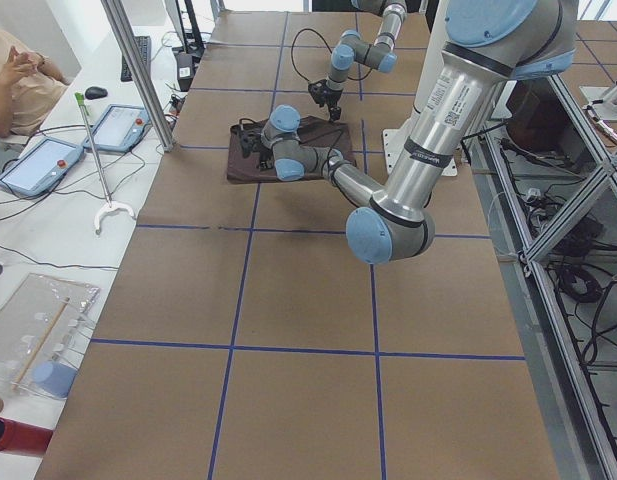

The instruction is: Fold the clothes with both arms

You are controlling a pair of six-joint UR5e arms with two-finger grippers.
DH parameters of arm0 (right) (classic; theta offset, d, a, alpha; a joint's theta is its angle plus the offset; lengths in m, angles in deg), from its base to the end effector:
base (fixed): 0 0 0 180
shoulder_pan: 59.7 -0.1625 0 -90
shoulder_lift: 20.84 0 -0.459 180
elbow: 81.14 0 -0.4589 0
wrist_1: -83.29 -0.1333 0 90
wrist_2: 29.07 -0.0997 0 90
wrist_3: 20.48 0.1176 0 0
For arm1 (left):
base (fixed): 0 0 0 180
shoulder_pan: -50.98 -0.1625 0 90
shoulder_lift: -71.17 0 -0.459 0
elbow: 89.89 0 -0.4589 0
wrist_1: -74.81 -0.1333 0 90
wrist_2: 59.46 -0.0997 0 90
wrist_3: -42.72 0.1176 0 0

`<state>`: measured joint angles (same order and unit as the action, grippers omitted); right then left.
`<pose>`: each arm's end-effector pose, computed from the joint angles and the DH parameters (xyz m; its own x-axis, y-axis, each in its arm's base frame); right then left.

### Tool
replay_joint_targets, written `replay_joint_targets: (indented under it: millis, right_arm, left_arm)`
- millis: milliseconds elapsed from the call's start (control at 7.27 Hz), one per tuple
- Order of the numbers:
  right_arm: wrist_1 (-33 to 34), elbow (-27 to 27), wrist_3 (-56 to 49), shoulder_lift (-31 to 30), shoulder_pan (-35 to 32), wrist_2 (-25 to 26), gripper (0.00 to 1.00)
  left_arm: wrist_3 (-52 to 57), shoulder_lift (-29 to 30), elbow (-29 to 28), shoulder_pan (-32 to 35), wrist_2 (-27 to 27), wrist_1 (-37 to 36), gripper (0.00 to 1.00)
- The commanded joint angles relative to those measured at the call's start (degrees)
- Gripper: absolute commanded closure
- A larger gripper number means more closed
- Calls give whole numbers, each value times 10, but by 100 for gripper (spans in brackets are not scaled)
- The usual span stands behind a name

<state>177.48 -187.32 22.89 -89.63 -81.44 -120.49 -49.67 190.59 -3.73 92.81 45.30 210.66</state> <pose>-0.5819 -0.3724 0.3555 0.7938 -0.4658 0.3911 0.3194 0.8664 0.3838 0.5115 -0.5965 0.3059 0.2177 -0.2490 -0.9437 0.4745 0.8720 -0.1206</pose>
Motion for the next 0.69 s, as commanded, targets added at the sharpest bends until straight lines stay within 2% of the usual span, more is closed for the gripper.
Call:
replay_joint_targets:
  millis: [0,275,413,550]
  right_arm:
    - [0,-23,-25,-29,-27,-17,0]
    - [0,-17,-13,13,-37,-21,0]
    - [0,6,0,52,-45,-21,0]
    - [-1,65,33,111,-47,-20,0]
  left_arm:
    - [-1,-2,8,0,1,-2,36]
    - [-1,-2,16,0,1,-3,36]
    - [-1,-2,20,0,1,-4,36]
    - [-2,-6,21,-1,1,-5,36]
